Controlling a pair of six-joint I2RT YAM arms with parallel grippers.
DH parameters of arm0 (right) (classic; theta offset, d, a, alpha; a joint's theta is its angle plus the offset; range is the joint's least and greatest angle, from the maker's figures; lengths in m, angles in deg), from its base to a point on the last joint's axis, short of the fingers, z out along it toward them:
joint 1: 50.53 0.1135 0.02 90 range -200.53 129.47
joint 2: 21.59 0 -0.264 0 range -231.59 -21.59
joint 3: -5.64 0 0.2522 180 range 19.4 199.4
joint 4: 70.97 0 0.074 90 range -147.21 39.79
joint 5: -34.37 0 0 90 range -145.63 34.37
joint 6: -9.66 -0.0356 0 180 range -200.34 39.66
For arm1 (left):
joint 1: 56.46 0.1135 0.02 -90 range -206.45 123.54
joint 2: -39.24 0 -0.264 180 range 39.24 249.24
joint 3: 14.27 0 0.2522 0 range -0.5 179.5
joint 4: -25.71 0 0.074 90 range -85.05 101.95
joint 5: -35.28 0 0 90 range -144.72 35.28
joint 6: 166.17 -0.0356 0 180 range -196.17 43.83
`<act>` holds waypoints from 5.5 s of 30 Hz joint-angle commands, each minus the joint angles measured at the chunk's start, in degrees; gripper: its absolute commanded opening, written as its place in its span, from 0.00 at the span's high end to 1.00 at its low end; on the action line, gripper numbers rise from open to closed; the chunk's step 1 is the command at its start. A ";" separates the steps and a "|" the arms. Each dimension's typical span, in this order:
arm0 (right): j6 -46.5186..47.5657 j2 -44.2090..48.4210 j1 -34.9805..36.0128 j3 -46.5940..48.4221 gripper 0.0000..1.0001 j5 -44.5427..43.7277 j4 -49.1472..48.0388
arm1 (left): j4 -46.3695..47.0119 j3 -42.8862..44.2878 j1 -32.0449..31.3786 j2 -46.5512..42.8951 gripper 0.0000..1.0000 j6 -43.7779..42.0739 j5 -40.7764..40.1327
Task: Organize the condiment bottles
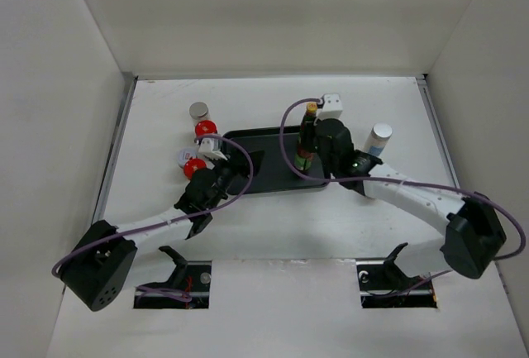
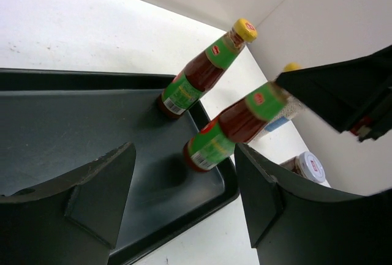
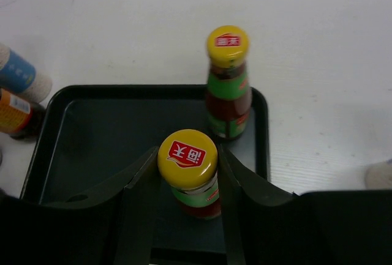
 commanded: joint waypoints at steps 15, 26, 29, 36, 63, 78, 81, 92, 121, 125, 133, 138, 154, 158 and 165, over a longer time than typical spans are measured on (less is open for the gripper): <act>1.77 -23.83 2.14 24.83 0.76 3.88 -17.56 | 3.18 -2.97 1.07 -6.10 0.36 0.58 -3.34; 1.34 -31.31 2.14 30.03 0.60 4.58 -16.69 | 3.18 -3.14 1.77 -6.10 0.35 0.49 -3.60; 0.72 -30.09 2.14 28.37 0.39 4.50 -17.30 | 3.18 -3.14 1.86 -6.53 0.34 0.41 -3.86; -0.69 -19.64 2.75 22.13 0.23 5.81 -18.09 | 1.51 -2.27 2.03 -8.38 0.34 -0.04 -5.71; -31.44 28.99 -9.01 -15.05 0.17 -18.63 47.48 | 3.62 -1.39 -2.71 -4.07 0.33 -0.56 -5.18; -23.72 22.75 -18.24 -20.07 0.22 -10.20 26.92 | 3.62 -1.39 -2.62 -3.11 0.33 -0.04 -4.83; -22.49 21.34 -20.18 -20.86 0.22 -8.08 23.22 | 3.71 -1.39 -2.62 -3.02 0.33 -0.04 -4.83; -22.13 20.01 -21.68 -22.27 0.22 -5.26 19.00 | 3.88 -1.47 -2.36 -2.85 0.33 0.14 -4.65; -7.20 -3.95 2.31 0.75 0.56 -2.63 -7.88 | 3.62 -1.39 -1.57 -3.37 0.33 0.40 -4.30; -2.80 -11.96 2.93 5.32 0.55 -1.66 -13.51 | 3.70 -1.30 -1.57 -3.20 0.33 0.40 -4.13; 3.70 -22.69 2.76 11.13 0.55 0.10 -21.77 | 4.23 -1.12 -1.66 -1.70 0.32 0.84 -3.78; 4.23 -26.91 2.14 14.12 0.55 -0.34 -23.71 | 4.50 -1.39 -1.57 -2.05 0.32 0.84 -3.51; 3.36 -31.05 -0.50 13.15 0.47 -3.59 -29.96 | 5.64 -1.47 -1.57 -1.18 0.32 0.84 -3.25; 3.18 -31.58 -0.41 13.42 0.33 -3.06 -30.13 | 5.64 -1.65 -1.57 -1.61 0.32 0.58 -3.60; 2.83 -28.68 -0.23 12.19 0.24 -1.30 -29.43 | 5.55 -1.48 -1.57 -1.62 0.32 0.49 -3.78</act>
